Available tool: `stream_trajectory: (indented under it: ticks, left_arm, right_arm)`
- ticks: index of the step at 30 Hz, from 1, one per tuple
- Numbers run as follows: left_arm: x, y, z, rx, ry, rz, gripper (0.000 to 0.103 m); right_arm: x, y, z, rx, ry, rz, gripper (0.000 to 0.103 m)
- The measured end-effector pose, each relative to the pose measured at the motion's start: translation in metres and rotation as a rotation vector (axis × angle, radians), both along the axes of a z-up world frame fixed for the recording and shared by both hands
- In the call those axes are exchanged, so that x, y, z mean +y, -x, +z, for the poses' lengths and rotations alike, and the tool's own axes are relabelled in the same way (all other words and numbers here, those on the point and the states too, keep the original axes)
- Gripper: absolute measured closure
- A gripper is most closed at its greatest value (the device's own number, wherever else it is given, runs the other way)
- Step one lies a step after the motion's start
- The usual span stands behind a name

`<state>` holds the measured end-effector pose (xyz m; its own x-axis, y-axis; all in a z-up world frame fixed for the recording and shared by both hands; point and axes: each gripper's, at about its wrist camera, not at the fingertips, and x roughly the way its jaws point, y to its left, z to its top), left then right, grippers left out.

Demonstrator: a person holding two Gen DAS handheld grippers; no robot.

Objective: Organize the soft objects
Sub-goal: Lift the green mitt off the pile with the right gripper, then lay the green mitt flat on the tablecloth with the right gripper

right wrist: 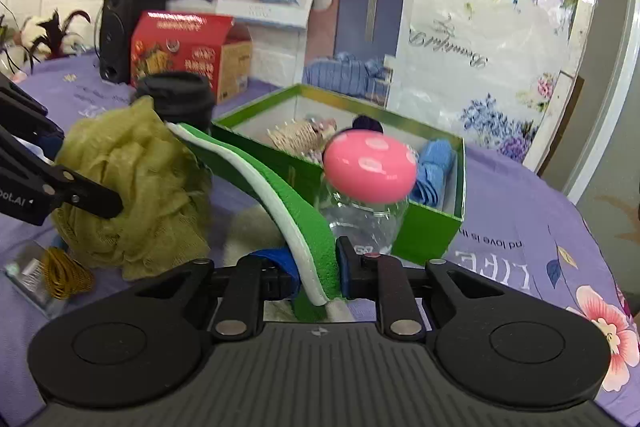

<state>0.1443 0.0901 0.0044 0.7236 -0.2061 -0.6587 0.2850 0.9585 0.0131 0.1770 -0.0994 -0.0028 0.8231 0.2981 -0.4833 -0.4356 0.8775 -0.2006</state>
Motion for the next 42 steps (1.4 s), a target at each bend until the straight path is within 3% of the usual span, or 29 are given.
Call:
stream_trajectory:
  ticks: [7,15,18,20,23,24,26,28,31,34,39,42]
  left_arm:
    - [0.012,0.034,0.038,-0.075,0.111,-0.011,0.071]
    - [0.004,0.044,0.063,-0.154,0.109,-0.015,0.072]
    - [0.005,0.039,0.053,-0.121,0.109,-0.016,0.072]
    - [0.007,0.03,0.037,-0.06,0.103,-0.001,0.072]
    - [0.008,0.018,0.014,0.012,0.091,0.029,0.072]
    - [0.007,0.016,0.011,0.011,0.092,0.032,0.071]
    - [0.004,0.013,0.009,0.0,0.073,0.046,0.054]
    - [0.002,0.013,0.012,-0.012,0.042,0.06,0.044]
    - [0.005,0.022,0.021,-0.056,-0.007,0.064,0.038]
    - [0.009,0.031,0.029,-0.082,-0.074,0.085,0.037]
    - [0.023,0.044,0.039,-0.059,-0.025,0.096,0.037]
    - [0.02,0.054,0.041,-0.015,0.034,0.051,0.037]
  right_arm:
    - [0.0,0.031,0.023,-0.088,-0.041,0.018,0.103]
    - [0.003,0.04,0.044,-0.152,-0.066,0.041,0.103]
    - [-0.009,0.033,0.029,-0.059,-0.145,0.016,0.103]
    - [-0.023,0.028,0.015,0.016,-0.216,-0.014,0.096]
    - [-0.035,0.019,0.007,0.104,-0.224,-0.081,0.092]
    - [-0.036,0.022,0.008,0.09,-0.219,-0.094,0.091]
    - [-0.04,0.025,0.011,0.089,-0.206,-0.119,0.088]
    - [-0.043,0.029,0.01,0.105,-0.193,-0.15,0.085]
    - [-0.052,0.036,0.0,0.17,-0.145,-0.198,0.081]
    - [-0.064,0.051,-0.002,0.182,-0.179,-0.209,0.076]
    - [-0.059,0.073,0.003,0.21,-0.206,-0.169,0.068]
    - [-0.052,0.086,0.005,0.224,-0.197,-0.145,0.063]
